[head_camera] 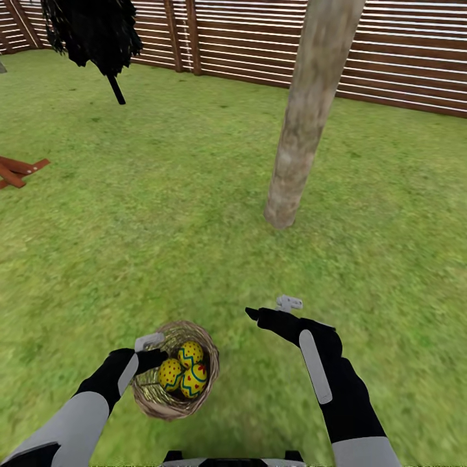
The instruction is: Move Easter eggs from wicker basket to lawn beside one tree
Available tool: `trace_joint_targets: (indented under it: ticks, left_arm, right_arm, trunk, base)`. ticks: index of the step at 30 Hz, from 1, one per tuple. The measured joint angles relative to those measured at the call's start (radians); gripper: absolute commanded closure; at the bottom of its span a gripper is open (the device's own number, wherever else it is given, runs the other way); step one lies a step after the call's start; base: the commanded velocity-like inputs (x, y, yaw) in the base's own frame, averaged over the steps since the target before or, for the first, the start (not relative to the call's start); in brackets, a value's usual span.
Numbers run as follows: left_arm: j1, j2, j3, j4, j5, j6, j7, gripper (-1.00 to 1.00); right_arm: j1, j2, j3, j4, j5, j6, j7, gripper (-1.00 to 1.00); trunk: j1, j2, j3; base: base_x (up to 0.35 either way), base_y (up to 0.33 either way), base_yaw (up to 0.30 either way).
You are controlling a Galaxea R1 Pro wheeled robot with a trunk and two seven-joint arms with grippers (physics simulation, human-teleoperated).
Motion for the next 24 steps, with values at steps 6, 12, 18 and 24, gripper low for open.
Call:
trace_joint_targets:
  ticks: [6,12,18,24]
  left_arm:
    - [0.000,0.001,0.000,0.000,0.000,-0.013,0.000,-1.00]
    - [0.000,0.000,0.000,0.000,-0.002,-0.016,0.000,-1.00]
    - [0.000,-0.002,-0.001,0.000,-0.004,-0.017,0.000,-1.00]
    - [0.000,-0.002,-0.002,0.000,-0.004,-0.019,0.000,-1.00]
  right_arm:
    - [0.000,0.000,-0.001,0.000,0.000,0.000,0.000,-1.00]
    - [0.000,0.000,0.000,0.000,0.000,0.000,0.000,-1.00]
    - [0.000,0.000,0.000,0.000,0.000,0.000,0.000,-1.00]
    - [0.000,0.000,0.000,0.000,0.000,0.000,0.001,-1.00]
  trunk:
    - [0.000,0.000,-0.010]
    - [0.000,0.000,-0.020]
    - [0.000,0.000,-0.030]
    - [0.000,0.000,-0.040]
  base:
    - [0.000,0.000,0.000]
    - [0.000,0.000,0.000]
    - [0.000,0.000,0.000]
    - [0.000,0.000,0.000]
